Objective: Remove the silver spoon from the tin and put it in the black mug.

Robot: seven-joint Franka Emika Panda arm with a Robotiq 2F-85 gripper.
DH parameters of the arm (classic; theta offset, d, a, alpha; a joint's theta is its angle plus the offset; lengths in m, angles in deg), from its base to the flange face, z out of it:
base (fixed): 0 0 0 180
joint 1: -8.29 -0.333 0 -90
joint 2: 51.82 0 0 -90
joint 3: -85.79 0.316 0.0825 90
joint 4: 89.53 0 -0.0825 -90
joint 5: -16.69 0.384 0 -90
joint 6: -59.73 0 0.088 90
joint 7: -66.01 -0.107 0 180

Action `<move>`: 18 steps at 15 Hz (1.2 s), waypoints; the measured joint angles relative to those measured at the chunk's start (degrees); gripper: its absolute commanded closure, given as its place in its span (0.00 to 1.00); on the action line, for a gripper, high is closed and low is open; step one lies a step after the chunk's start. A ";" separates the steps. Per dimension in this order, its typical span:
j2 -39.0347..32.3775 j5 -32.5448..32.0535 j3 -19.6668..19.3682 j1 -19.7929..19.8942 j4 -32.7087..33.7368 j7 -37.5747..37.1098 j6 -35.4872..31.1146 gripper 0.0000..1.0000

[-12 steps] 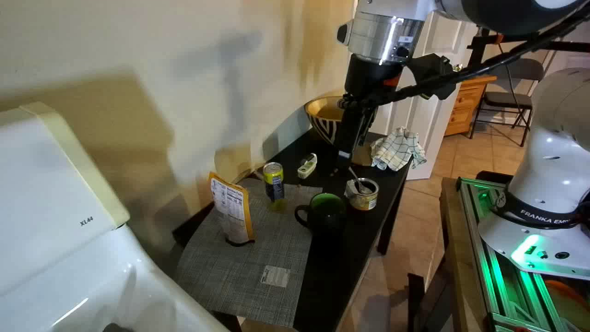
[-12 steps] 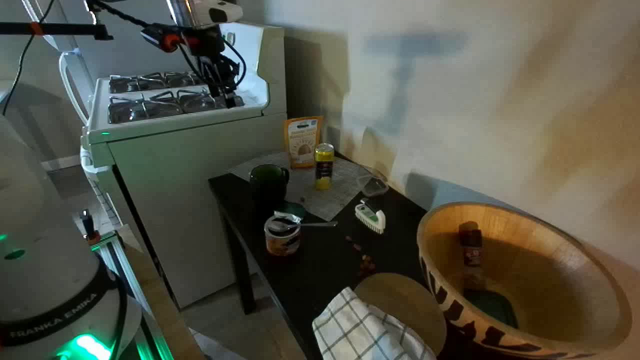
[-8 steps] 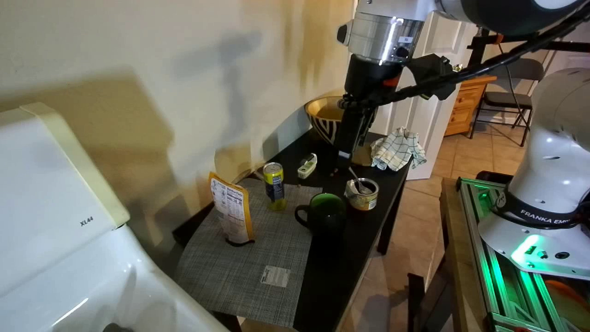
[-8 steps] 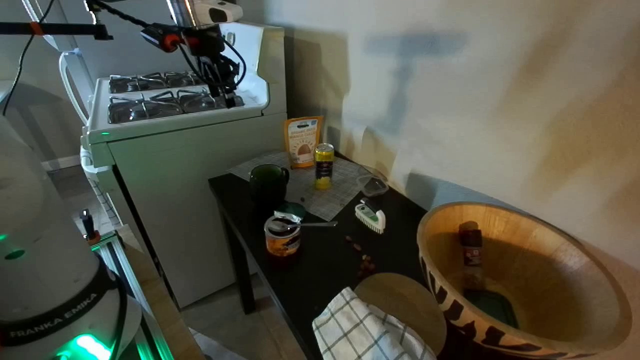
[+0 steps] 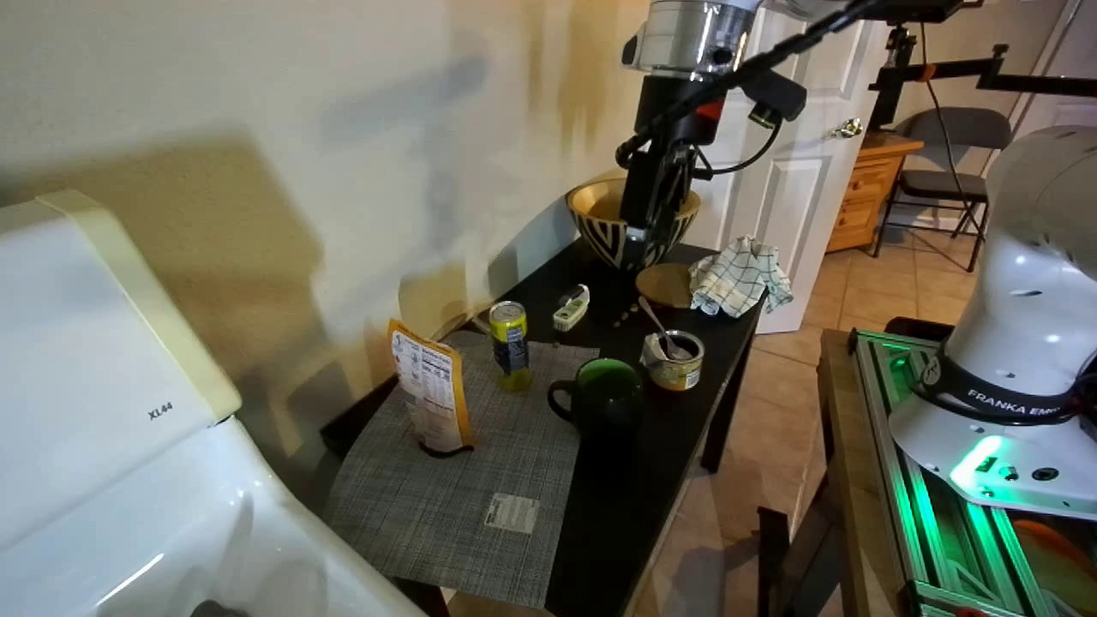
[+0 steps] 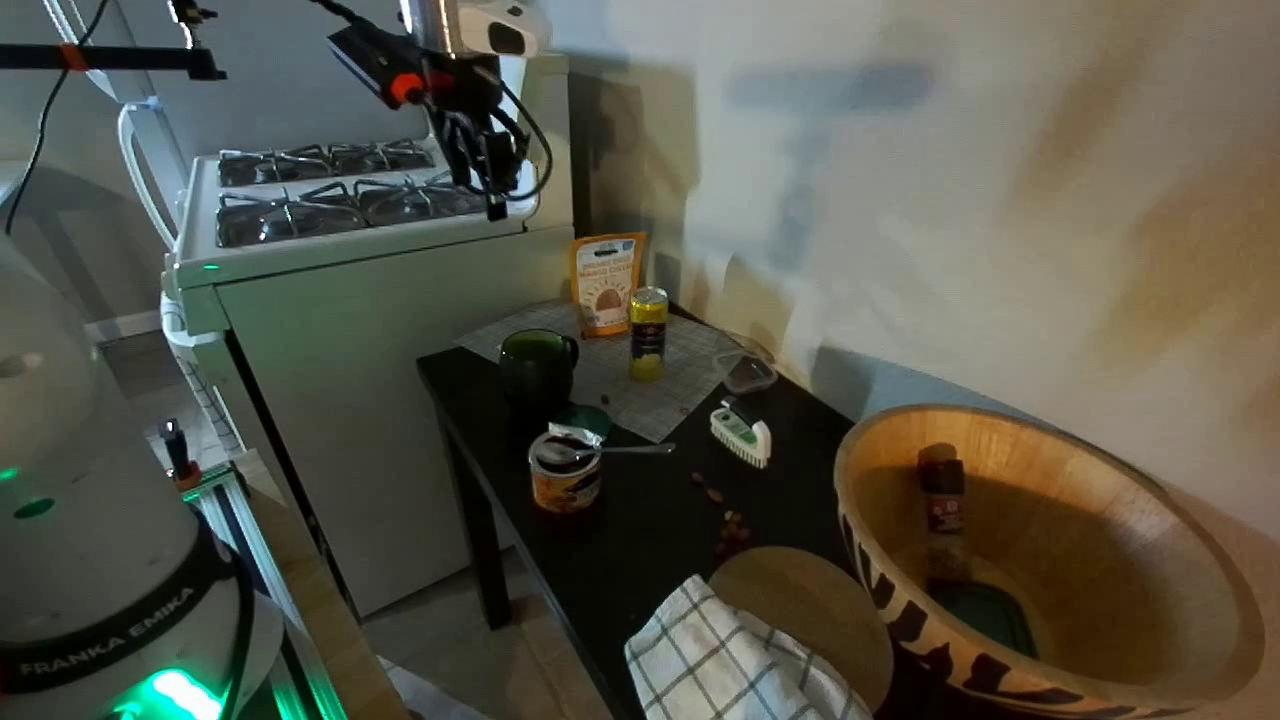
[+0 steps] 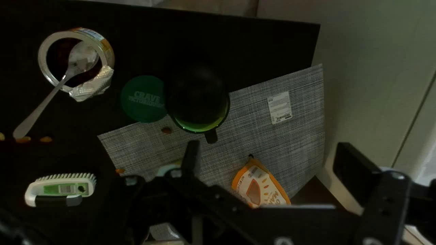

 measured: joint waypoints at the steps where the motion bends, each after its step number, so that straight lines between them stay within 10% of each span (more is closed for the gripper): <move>1: 0.18 2.01 -3.54 0.00 -0.24 4.56 1.63 0.00; 9: -2.10 8.04 -24.55 10.99 -6.02 23.67 11.43 0.00; 18: -7.85 10.95 -27.23 17.80 -6.69 23.24 5.93 0.00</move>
